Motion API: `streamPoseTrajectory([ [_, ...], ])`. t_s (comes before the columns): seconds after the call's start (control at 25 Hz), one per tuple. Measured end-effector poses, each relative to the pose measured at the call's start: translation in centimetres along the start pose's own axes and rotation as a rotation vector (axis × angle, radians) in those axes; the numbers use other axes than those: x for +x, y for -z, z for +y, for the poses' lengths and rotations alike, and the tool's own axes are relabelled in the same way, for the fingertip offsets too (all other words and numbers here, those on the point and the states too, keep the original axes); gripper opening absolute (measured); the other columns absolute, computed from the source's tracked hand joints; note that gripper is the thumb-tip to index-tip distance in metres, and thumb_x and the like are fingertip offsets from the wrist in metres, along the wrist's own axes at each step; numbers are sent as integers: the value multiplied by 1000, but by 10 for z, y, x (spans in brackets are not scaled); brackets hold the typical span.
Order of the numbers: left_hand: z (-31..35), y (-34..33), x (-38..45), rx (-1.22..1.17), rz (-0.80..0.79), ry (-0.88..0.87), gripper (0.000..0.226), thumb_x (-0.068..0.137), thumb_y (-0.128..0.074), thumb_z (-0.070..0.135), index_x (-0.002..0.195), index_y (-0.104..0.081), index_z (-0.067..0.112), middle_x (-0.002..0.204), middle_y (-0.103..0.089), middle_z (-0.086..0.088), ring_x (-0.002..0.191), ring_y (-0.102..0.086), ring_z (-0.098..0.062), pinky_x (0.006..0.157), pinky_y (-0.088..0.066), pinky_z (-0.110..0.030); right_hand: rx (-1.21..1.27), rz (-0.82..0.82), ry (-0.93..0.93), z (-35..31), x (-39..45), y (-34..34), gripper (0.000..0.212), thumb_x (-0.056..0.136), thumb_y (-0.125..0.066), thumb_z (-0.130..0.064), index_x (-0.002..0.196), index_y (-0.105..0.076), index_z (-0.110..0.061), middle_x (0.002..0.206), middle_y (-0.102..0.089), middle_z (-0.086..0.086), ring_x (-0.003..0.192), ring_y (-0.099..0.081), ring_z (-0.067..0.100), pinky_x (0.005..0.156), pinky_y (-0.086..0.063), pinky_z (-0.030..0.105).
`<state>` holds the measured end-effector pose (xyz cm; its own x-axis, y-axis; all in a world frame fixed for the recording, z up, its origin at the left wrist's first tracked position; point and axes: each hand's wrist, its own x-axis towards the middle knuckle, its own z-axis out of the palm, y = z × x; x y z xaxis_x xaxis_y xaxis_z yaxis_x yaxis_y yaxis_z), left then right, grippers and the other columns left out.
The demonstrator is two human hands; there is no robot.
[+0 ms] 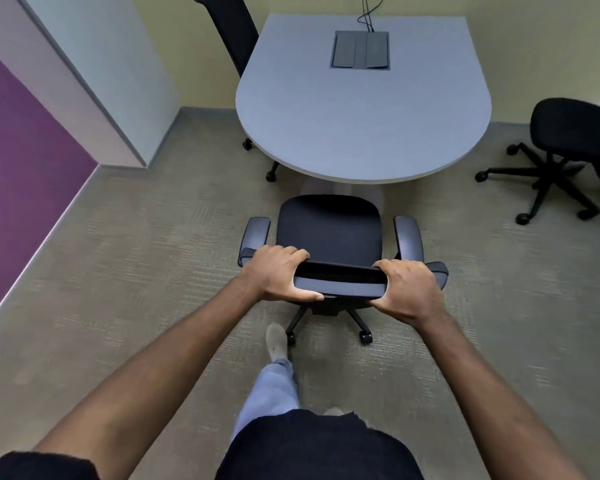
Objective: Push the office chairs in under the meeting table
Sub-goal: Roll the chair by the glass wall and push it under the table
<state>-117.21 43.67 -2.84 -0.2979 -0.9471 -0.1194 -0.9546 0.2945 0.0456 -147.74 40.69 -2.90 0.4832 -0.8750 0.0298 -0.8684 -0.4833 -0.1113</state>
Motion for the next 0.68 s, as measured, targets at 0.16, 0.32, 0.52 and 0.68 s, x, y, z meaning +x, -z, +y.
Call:
streamPoseTrajectory([
  [0.16, 2, 0, 4, -20, -13, 2, 111, 70, -33, 107, 139, -57, 24, 122, -70, 5, 105, -67, -20, 88, -53, -41, -12, 28, -11, 4, 1, -1, 81, 71, -47, -90, 118, -71, -28, 98, -75, -7, 96, -71, 21, 91, -53, 40],
  [0.32, -1, 1, 15, -22, 20, 15, 118, 67, -23, 110, 140, -58, 23, 124, -71, 5, 107, -68, -21, 89, -52, -42, -39, 35, -18, 11, 13, 1, 80, 71, -49, -91, 116, -71, -28, 95, -75, -8, 94, -72, 20, 88, -55, 41],
  [0.52, -9, 6, 40, -7, 0, 40, 115, 67, -23, 110, 137, -58, 25, 120, -73, 4, 106, -68, -23, 89, -48, -42, -84, -25, -41, 18, 38, 6, 74, 71, -57, -87, 117, -69, -31, 99, -75, -8, 96, -71, 20, 88, -54, 40],
  [0.68, -22, 7, 57, 21, -11, 42, 113, 67, -20, 109, 132, -58, 24, 114, -73, 2, 101, -67, -25, 79, -40, -41, -98, -57, -42, 17, 59, 10, 72, 72, -62, -83, 123, -68, -32, 107, -76, -9, 102, -71, 19, 92, -53, 39],
])
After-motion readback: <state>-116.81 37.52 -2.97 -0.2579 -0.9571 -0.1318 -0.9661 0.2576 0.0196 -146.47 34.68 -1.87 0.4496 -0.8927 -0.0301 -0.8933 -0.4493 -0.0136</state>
